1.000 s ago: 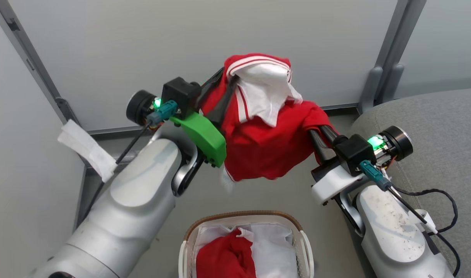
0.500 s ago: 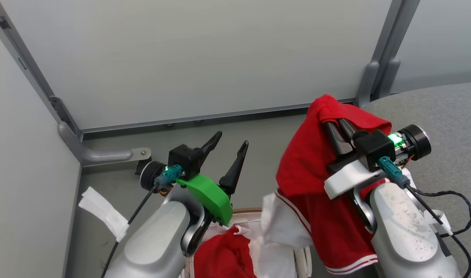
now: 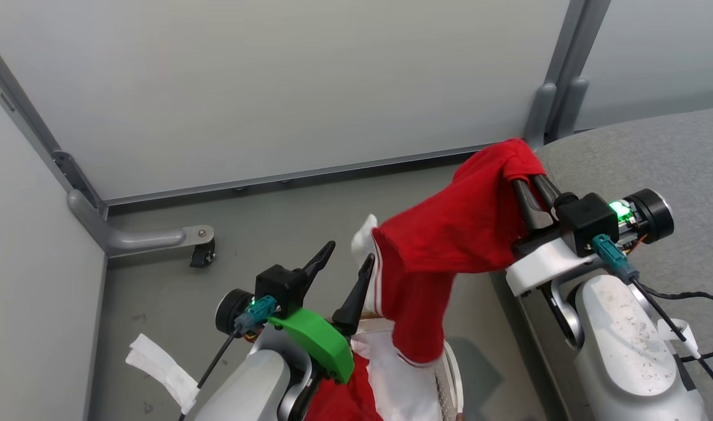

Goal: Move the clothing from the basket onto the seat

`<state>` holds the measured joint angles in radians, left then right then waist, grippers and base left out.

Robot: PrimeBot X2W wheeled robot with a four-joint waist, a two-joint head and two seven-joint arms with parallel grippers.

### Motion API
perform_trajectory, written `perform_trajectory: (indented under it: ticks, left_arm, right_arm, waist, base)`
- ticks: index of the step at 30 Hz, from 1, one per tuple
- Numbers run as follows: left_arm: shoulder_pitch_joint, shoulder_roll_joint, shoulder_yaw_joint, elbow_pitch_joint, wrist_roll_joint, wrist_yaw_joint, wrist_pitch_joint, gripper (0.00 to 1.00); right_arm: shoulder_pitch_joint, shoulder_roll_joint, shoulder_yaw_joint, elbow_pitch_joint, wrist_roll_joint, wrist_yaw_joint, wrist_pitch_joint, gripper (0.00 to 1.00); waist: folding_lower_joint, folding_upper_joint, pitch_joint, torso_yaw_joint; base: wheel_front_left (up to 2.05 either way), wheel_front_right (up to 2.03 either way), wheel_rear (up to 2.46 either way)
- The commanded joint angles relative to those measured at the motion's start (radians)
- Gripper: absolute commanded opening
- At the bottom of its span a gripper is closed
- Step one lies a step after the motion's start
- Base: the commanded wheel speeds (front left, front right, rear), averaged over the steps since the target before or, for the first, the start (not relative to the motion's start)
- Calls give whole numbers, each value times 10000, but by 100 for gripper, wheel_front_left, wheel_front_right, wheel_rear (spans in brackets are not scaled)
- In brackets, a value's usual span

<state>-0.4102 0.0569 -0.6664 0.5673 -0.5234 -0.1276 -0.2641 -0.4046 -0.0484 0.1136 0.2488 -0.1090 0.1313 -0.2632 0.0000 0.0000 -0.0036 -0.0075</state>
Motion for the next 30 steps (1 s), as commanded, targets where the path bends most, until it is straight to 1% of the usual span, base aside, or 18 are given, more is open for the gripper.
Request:
perform_trajectory:
  ticks: [1,7,11,20,26,30]
  left_arm:
    - [159,-10,82,-94,134,-42,-4,100]
    - [357,-42,198,-465,306,-45,0,100]
    - [456,-59,245,-712,423,-40,0,100]
    - [407,-48,30,-1081,540,-40,0,100]
    - [255,-44,-172,-1159,644,-40,0,100]
    - [150,-42,-264,-1157,721,-41,-1,100]
  right_arm:
    - [-92,-36,-53,-74,-85,-10,-24,0]
    - [-332,-175,-111,-203,-289,-10,-24,0]
    - [-508,-391,-118,-308,-313,-12,-24,0]
    - [-711,-968,-273,-393,-239,-12,-24,0]
    - [-646,-1152,-432,-302,-176,-12,-24,0]
    - [-741,-1108,-556,-342,-133,-12,-24,0]
  waist:
    - [0,0,26,-143]
    - [0,0,155,-838]
    - [0,0,309,-1507]
    - [0,0,784,-2940]
    - [0,0,1041,-3560]
    - [0,0,1260,-3759]
  base:
    - [0,0,0]
    - [0,0,0]
    - [0,0,0]
    - [0,0,0]
    - [0,0,0]
    - [0,0,0]
